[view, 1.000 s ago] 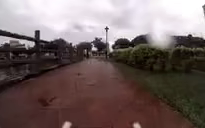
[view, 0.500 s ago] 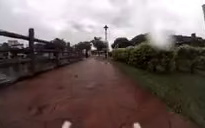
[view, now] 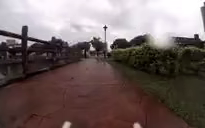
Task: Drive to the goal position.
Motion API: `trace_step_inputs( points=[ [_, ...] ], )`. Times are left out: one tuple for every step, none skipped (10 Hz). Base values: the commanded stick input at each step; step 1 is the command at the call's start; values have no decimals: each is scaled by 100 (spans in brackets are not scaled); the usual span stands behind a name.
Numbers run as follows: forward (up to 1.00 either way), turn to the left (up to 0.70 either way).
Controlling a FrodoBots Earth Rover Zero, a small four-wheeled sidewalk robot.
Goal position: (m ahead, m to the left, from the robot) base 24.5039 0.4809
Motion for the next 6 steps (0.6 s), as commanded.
trace_step_inputs(
  points=[
    [50,50],
    [50,50],
    [50,50],
    [50,35],
    [50,0],
    [50,0]
  ],
)
